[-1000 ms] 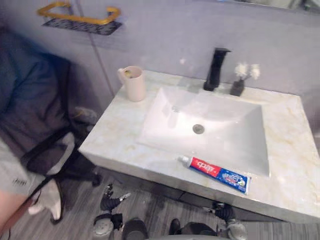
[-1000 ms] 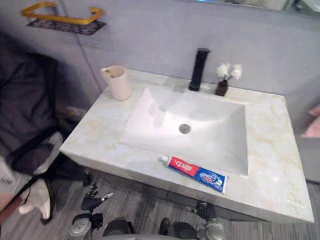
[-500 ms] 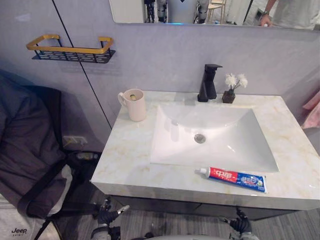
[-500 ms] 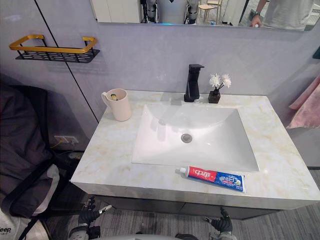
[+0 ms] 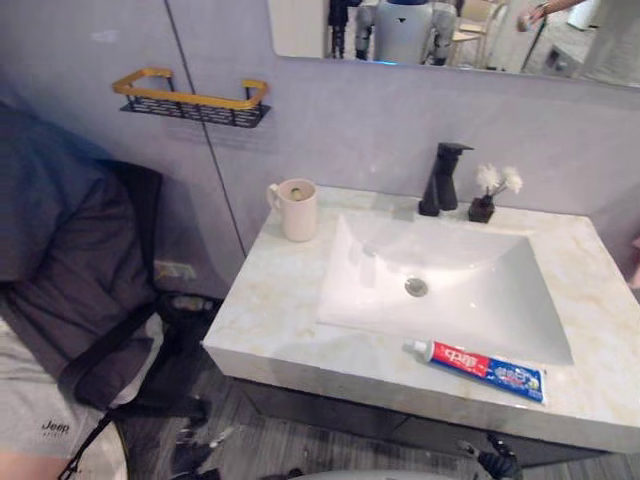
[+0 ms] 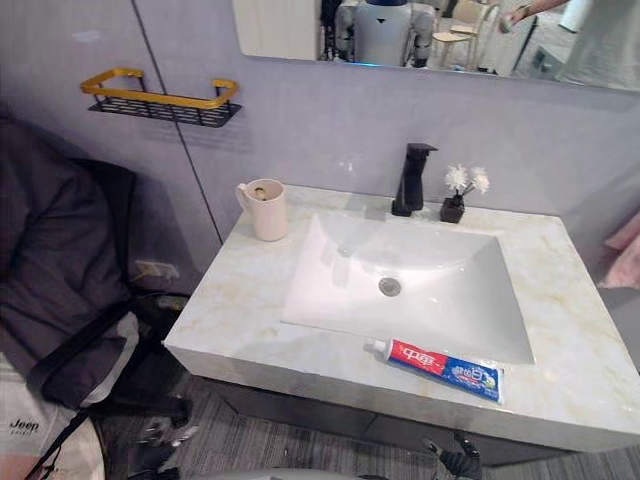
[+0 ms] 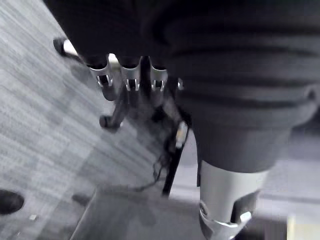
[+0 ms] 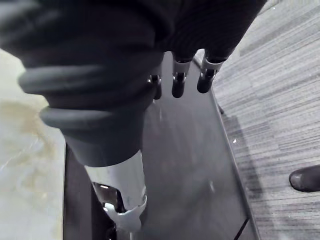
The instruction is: Organize washtable
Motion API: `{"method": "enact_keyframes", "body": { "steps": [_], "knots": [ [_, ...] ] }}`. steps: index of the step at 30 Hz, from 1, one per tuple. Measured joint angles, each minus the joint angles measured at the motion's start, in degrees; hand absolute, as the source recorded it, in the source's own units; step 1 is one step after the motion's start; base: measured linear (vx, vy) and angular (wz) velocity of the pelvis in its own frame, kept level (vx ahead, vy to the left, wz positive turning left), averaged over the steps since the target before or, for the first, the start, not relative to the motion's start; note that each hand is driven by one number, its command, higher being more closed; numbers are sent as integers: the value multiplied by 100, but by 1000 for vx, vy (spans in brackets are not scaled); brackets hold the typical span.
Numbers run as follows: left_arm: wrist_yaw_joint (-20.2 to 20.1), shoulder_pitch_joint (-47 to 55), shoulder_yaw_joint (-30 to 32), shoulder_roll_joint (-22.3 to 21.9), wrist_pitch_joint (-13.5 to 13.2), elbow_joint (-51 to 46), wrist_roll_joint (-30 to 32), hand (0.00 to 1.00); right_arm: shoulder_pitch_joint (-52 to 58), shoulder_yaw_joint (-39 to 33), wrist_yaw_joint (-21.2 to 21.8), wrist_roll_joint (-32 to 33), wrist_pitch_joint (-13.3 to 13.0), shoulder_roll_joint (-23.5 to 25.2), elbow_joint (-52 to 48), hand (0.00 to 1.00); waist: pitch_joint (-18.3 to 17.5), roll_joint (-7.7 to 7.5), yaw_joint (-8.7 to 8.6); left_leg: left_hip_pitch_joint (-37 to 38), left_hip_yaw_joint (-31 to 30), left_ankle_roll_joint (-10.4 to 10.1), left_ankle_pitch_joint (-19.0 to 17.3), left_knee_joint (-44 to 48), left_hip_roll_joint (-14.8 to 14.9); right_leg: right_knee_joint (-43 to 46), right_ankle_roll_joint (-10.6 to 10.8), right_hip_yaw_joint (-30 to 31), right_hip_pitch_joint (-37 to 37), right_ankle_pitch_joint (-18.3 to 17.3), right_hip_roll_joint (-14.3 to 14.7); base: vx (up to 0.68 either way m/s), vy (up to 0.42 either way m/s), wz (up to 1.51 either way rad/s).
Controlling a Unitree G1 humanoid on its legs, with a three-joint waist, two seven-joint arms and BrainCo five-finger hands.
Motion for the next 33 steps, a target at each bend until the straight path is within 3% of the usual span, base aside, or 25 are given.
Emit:
{"method": "enact_keyframes", "body": {
  "steps": [4, 6, 10, 12, 15, 16, 18, 21, 24, 27, 33],
  "knots": [
    [232, 110, 684, 505, 6, -1482, -88, 0, 81, -60, 9, 1, 0, -34, -26, 0, 33, 58, 39, -82, -138, 1, -1, 23, -21, -51, 5, -146, 11, -10, -17, 4, -11, 18],
    [364, 101, 772, 687, -24, -2996, -82, 0, 242, -145, 9, 1, 1, -30, -123, 0, 36, 63, 159, -110, -194, 1, 2, 27, -45, -77, -5, -213, 28, -5, -34, 26, -1, 20],
    [570, -27, 831, 696, -44, -5132, 155, 0, 472, -249, 4, 0, 9, -17, -349, 0, -2, 27, 132, -260, -432, 82, -15, 235, -136, -90, -12, -428, 81, -1, -101, 49, 5, 27],
    [632, -159, 757, 713, -98, -6071, 374, 0, 569, -275, 4, 0, 9, -18, -469, 0, 11, 78, 131, -297, -472, 103, -30, 296, -160, -91, -13, -471, 104, -1, -119, 28, 5, 14],
    [628, -586, -167, 1280, -343, -7366, 946, 0, 610, -277, 13, 4, 10, -26, -474, 0, 29, 102, 117, -291, -561, 147, -88, 432, -182, -90, -20, -505, 198, -6, -126, -38, -4, 13],
    [517, -894, -830, 1552, -479, -7677, 1123, 0, 608, -254, 37, 16, 9, -34, -492, 0, 35, 119, 91, -305, -602, 143, -101, 450, -187, -78, -30, -538, 201, -14, -126, -83, -7, 13],
    [431, -1127, -1373, 1707, -554, -7810, 1200, 0, 603, -216, 48, 17, 8, -47, -515, 0, 36, 132, 33, -316, -636, 110, -115, 453, -188, -58, -30, -600, 200, -21, -124, -67, -11, 13],
    [6, -1767, -3074, 1977, -675, -7776, 1683, 0, 592, 142, 161, 22, 1, -211, -515, 0, 23, 159, -108, -345, -698, 59, -77, 457, -175, -26, -53, -635, 168, -44, -112, -82, -12, 8],
    [-359, -2131, -4060, 1964, -723, -7467, 1952, 0, 543, 309, 176, 20, 0, -265, -504, 0, 24, 158, -245, -350, -744, 9, -40, 461, -143, -11, -58, -643, 168, -42, -75, -47, -24, 7],
    [-737, -2487, -4771, 1869, -709, -6898, 2071, 0, 454, 407, 267, 10, -5, -281, -456, 0, 26, 154, -357, -352, -730, -7, -28, 461, -99, -15, -80, -612, 154, -32, -33, -29, -31, -4],
    [-1038, -3026, -5446, 1277, -511, -5971, 2403, 0, 360, 523, 352, -21, -7, -284, -427, 0, 51, 113, -421, -378, -624, 16, -3, 460, -49, -19, -96, -481, 75, -22, 7, -1, -15, -11]
  ]
}}
